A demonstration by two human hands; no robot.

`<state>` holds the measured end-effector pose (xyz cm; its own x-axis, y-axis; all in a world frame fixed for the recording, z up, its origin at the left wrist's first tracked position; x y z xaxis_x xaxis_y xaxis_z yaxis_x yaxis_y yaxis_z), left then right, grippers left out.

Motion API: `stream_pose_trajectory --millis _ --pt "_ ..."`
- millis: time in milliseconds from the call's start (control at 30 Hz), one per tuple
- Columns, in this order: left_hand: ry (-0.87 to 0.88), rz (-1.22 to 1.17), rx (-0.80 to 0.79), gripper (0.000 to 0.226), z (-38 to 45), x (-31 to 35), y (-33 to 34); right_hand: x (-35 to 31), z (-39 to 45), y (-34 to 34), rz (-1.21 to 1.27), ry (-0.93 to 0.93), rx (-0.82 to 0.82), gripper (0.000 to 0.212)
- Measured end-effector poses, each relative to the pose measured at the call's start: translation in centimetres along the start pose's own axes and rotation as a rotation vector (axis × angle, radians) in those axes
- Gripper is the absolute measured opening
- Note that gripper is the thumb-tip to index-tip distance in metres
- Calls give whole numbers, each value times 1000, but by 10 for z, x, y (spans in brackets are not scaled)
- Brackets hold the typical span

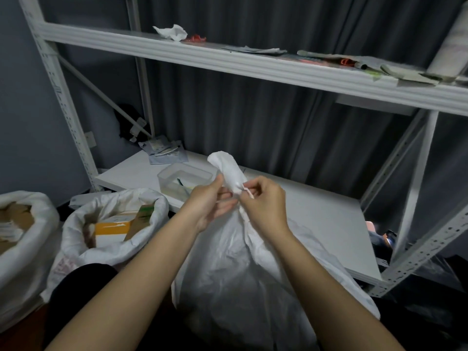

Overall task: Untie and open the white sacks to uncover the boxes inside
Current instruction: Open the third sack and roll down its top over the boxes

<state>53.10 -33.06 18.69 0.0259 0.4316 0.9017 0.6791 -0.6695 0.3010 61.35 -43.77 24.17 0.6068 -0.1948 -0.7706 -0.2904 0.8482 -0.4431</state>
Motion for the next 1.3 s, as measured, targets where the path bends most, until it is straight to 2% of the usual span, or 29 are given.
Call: stream_pose_trajectory --millis 67,100,167,233,300,333,400,467,500,567,633,667,733,833,900,933,1033,1100,1167,1200,1267,1300 --pt "77 88 135 32 4 14 -7 -19 -11 20 -150 -236 -79 7" --pt "117 164 184 29 5 21 -9 -22 -17 33 -171 -285 -174 7" --pt "210 283 228 31 8 33 -12 -26 -21 43 -78 -248 -349 11" --pt "250 310 132 31 8 35 -10 -32 -10 23 40 -218 -323 19" --pt "273 393 -17 26 6 31 -4 -51 6 1 -95 -391 -250 42" --pt "273 457 -90 23 5 27 -2 -58 13 2 -218 -485 -301 57" --pt "244 523 -237 19 0 18 0 -57 19 24 -516 -599 -569 71" --pt "180 527 -315 19 -7 12 -3 -44 20 44 -816 -678 -771 53" --pt "166 574 -311 25 -11 13 -5 -40 19 51 -936 -734 -811 41" --pt "207 846 -234 45 -20 20 -13 -40 10 64 -1040 -809 -847 27" --pt "338 1124 -175 48 -31 30 -15 -45 3 68 -1042 -747 -892 13" --pt "403 1210 -178 42 -36 34 -16 -42 2 67 -1025 -667 -934 19" --pt "506 1375 -177 28 -41 44 -22 -37 6 62 -899 -479 -1003 18" --pt "587 1646 -38 31 -38 53 -31 -41 8 59 -759 -319 -1037 25" --pt "586 1647 -3 49 -39 48 -22 -45 3 69 -711 -252 -1065 23" --pt "588 1607 -36 49 -41 42 -15 -47 1 74 -660 -232 -1077 21" --pt "562 1389 -192 32 -47 36 -14 -53 2 69 -600 -247 -1124 28" --pt "382 1149 -221 50 -43 38 -38 -52 7 56 -754 -369 -1097 30" --pt "259 1101 -136 71 -42 35 -51 -52 6 50 -893 -490 -985 22" --pt "298 1222 -38 75 -42 36 -49 -51 0 53 -848 -487 -967 18" --pt "568 1492 169 68 -52 45 -24 -49 -12 63 -612 -342 -1010 11" --pt "671 1497 209 61 -58 47 -11 -48 -11 64 -500 -250 -1021 14"
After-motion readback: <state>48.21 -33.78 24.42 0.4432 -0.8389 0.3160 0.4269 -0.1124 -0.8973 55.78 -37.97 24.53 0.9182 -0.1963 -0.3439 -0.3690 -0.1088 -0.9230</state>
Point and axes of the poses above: each hand's wrist, its own z-axis towards the middle knuckle, its own y-axis out of the palm, x = y × z, the point moved 9 cm from there along z, towards the middle knuckle
